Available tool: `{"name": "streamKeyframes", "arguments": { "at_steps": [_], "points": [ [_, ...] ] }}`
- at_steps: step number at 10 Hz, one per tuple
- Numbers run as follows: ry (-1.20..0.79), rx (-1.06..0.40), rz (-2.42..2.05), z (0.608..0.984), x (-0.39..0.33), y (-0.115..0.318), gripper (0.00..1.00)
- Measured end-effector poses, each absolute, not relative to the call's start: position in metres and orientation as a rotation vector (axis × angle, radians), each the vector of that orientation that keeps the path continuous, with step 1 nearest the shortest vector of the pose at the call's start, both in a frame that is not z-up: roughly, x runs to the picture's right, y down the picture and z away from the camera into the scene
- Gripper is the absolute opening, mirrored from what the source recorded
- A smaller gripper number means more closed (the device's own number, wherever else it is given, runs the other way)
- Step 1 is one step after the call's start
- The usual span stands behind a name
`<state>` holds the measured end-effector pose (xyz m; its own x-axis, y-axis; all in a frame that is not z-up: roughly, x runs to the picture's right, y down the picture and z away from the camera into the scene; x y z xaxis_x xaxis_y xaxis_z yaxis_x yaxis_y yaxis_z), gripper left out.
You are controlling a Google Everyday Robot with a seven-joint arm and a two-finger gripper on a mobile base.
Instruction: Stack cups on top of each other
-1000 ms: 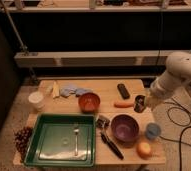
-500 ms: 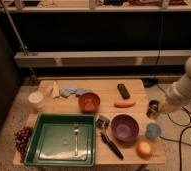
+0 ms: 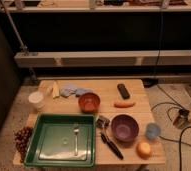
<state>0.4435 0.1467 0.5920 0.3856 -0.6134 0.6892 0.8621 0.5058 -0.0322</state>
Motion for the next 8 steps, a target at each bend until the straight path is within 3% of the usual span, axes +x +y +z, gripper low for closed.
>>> {"name": "streamKeyframes", "arguments": {
  "at_steps": [3,8],
  "points": [
    [-0.747,-0.403,-0.977,0.595,0.454,0.164,0.00],
    [-0.752,-0.373,-1.106,0.601,0.403,0.186,0.00]
  ]
}}
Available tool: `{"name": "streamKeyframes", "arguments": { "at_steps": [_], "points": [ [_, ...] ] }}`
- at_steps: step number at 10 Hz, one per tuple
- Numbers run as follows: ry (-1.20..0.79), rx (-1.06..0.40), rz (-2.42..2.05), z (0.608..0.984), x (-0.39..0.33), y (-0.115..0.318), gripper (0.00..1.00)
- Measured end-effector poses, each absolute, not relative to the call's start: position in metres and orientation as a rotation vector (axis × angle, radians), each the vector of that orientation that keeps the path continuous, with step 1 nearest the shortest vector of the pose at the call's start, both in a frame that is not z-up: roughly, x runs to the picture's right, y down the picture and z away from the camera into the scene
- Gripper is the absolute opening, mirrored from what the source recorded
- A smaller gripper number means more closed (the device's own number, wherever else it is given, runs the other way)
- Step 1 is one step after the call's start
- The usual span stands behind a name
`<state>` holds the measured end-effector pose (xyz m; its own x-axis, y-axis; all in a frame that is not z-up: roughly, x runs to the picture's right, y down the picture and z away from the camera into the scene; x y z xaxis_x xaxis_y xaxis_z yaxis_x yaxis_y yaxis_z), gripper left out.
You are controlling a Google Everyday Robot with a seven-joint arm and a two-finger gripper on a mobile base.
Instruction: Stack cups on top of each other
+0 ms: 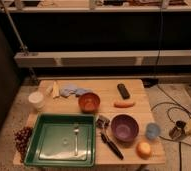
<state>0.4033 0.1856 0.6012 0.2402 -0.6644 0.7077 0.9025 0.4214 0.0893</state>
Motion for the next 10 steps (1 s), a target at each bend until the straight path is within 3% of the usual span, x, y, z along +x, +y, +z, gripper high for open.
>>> {"name": "streamKeyframes", "arguments": {
  "at_steps": [10],
  "points": [
    [-0.695,-0.302,-1.144,0.644,0.374,0.174,0.00]
  ]
}}
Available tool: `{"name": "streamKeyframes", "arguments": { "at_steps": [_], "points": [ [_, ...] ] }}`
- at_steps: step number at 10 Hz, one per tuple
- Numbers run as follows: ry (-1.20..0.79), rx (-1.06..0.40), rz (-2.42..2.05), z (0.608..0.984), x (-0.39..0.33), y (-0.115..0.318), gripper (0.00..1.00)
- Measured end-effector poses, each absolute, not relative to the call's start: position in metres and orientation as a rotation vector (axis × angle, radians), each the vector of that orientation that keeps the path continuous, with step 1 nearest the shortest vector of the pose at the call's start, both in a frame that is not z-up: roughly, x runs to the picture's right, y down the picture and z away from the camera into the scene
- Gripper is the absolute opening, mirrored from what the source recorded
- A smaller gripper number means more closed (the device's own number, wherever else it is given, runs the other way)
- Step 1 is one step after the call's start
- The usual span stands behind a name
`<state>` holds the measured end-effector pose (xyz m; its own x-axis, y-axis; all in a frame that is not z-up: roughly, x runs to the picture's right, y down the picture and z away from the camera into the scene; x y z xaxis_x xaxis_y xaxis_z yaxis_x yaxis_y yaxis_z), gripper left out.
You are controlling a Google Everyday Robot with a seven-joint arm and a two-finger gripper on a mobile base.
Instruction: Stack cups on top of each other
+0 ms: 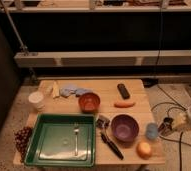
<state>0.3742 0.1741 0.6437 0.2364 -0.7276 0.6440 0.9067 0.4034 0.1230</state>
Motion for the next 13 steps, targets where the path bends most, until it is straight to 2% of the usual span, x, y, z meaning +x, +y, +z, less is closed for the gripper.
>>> {"name": "streamKeyframes", "arguments": {
  "at_steps": [13],
  "points": [
    [-0.724,-0.298,-1.176,0.692,0.365,0.188,0.00]
  ]
}}
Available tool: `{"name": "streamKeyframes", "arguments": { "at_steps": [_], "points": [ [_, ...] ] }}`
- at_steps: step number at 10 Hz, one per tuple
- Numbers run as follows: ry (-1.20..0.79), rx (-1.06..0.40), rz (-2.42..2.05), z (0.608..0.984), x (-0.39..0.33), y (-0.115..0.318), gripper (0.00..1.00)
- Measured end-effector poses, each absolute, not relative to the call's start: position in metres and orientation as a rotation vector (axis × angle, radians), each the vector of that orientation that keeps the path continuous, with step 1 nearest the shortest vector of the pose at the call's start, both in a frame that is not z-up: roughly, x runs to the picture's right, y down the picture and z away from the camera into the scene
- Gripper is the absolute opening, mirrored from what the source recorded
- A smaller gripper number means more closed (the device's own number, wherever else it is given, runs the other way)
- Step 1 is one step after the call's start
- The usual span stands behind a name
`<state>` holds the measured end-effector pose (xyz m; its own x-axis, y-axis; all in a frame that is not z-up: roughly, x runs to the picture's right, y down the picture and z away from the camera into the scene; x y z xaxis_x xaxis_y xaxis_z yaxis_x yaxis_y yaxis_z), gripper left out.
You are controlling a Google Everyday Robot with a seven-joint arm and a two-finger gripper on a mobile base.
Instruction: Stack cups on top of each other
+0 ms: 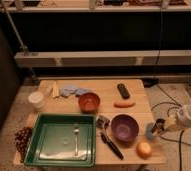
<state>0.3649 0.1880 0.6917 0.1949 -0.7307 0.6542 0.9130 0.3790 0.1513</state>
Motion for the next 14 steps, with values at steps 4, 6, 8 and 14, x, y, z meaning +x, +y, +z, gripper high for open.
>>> {"name": "streamKeyframes", "arguments": {
  "at_steps": [4,6,8,14],
  "points": [
    [-0.730,-0.307,-1.172,0.700,0.367,0.188,0.00],
    [-0.732,-0.314,-1.175,0.705,0.367,0.189,0.00],
    [-0.734,-0.319,-1.177,0.709,0.366,0.190,0.00],
    [-0.740,-0.327,-1.174,0.720,0.366,0.191,0.00]
  ]
}}
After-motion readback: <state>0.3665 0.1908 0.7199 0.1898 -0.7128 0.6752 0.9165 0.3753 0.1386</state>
